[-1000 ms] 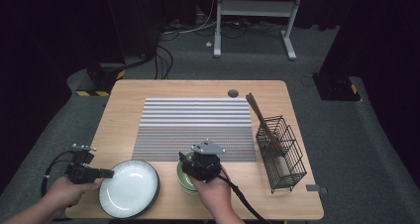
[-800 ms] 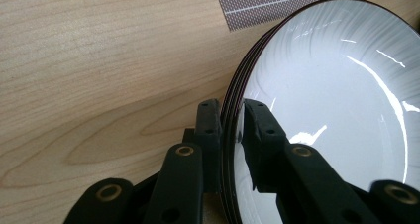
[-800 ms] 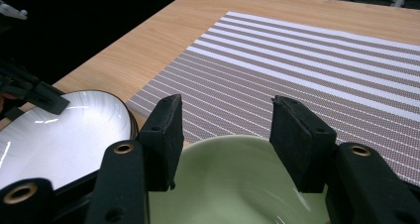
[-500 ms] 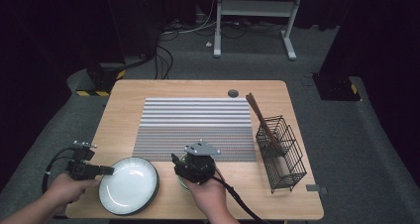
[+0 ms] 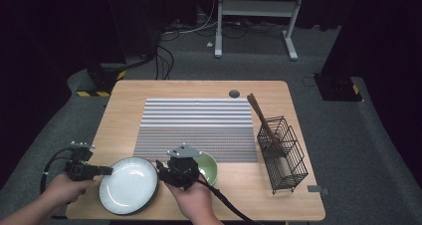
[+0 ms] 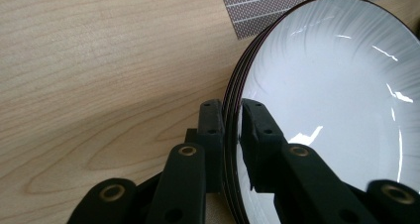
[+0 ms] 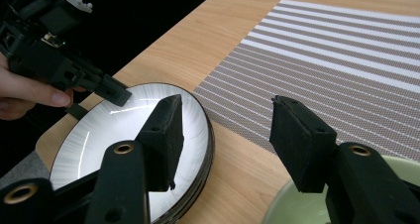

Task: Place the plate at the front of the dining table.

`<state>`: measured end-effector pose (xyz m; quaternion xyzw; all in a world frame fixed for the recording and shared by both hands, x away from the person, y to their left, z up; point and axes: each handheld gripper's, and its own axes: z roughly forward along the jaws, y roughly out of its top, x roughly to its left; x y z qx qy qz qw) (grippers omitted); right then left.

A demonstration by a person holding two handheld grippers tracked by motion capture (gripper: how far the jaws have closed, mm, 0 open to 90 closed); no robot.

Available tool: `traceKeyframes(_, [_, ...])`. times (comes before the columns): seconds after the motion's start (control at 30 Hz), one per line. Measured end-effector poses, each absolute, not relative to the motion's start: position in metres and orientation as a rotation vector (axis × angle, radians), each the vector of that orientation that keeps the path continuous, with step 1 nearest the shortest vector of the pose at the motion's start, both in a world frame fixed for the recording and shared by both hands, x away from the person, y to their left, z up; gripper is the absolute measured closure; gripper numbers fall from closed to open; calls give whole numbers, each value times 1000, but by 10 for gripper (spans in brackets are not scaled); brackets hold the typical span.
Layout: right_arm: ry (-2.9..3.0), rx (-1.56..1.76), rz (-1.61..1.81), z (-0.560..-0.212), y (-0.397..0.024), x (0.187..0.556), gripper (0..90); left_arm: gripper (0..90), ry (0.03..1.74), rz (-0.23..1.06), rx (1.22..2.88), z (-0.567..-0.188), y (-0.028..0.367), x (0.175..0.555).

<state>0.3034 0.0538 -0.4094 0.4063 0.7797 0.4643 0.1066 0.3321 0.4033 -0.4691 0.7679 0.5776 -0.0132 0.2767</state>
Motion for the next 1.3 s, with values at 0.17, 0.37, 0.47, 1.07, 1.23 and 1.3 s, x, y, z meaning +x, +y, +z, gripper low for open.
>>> traceKeyframes(0.17, [2324,1206,1367,-411,67,298,445,772,1536,0,2040,-463,410,329])
traceKeyframes(0.37, [2354,1205,1371,-415,80,291,422,727,1531,-2,2022,-462,417,325])
traceKeyframes(0.47, [2366,1214,1358,-420,87,288,421,646,1536,-1,2020,-463,418,324])
traceKeyframes(1.07, [2429,1231,1306,-441,116,285,365,399,1541,19,2062,-466,418,319])
traceKeyframes(1.23, [2456,1235,1281,-450,121,284,350,384,1546,0,2065,-468,418,318])
traceKeyframes(1.3, [2459,1236,1279,-451,122,284,347,384,1550,-8,2071,-470,419,317])
